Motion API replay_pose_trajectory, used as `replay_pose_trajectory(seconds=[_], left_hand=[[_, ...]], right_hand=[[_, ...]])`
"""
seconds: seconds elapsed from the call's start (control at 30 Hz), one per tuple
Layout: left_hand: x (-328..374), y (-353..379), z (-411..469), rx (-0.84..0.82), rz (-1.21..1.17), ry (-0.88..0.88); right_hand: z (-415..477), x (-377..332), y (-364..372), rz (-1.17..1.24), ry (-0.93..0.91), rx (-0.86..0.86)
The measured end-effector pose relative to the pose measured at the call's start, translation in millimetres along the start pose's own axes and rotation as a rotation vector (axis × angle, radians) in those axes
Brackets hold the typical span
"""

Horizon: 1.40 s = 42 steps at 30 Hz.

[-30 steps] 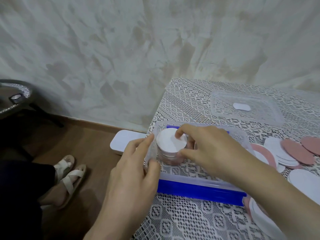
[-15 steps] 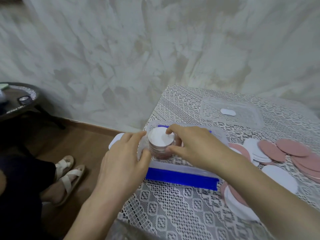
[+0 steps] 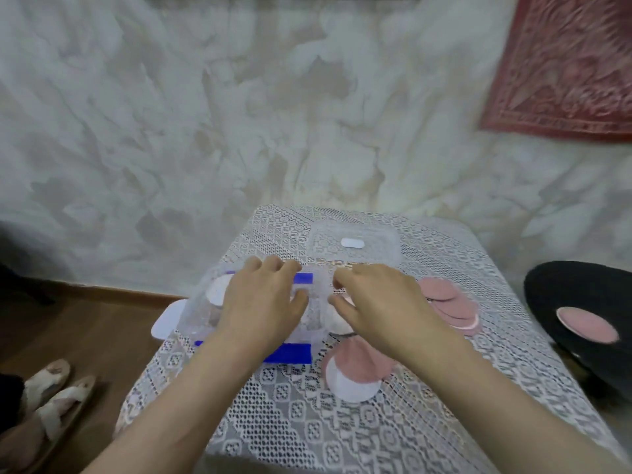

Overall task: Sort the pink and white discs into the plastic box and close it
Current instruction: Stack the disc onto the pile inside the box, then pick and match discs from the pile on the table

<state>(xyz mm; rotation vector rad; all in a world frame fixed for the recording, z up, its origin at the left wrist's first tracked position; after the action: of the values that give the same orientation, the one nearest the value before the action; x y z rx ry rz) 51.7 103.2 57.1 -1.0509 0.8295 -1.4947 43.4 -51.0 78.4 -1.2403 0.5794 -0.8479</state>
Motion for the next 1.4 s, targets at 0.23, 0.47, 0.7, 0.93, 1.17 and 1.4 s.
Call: replay_pose_trajectory(seconds=[0.23,0.47,0.7,0.93,1.17,1.4], left_hand=[[88.3,26.9,-1.9,0.075,0.029,0.176],[131.2,87.0,-28.6,-0.099,0.089,0.257],[127.8,95.1,-43.1,-0.117,0.056,0.23],[119.9,79.6,-54.0,-0.149,0.001,0.239],[108.0,74.3,-78.1,-0.163,-0.028,0.274],[99.4,72.5,-85.4,-0.113,-0.186,0.271]], right_hand=[[-57.1,59.9,10.6,-0.02,0.178,-0.021],[-94.7,99.5,48.5,0.109,0.276,-0.045],[-100.0,110.8,74.3,0.26,0.308,-0.101],[-100.7,113.3,76.3,0.345,0.324,-0.122],[-114.8,121.0,70.1,0.409,0.385,-0.141],[-122.6,114.9,68.6,0.433,0.478,-0.099]])
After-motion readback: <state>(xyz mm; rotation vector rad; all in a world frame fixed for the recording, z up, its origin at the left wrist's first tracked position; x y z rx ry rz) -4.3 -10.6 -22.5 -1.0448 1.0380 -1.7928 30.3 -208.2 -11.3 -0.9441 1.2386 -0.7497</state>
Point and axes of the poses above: each hand's wrist, its own z-axis towards the middle knuckle, its own y-axis out of the palm, x = y × z, the point moved 6 cm from there along z, towards the middle knuckle, and after that the axes turned 7 degrees about -y, right-handed, at the moved point
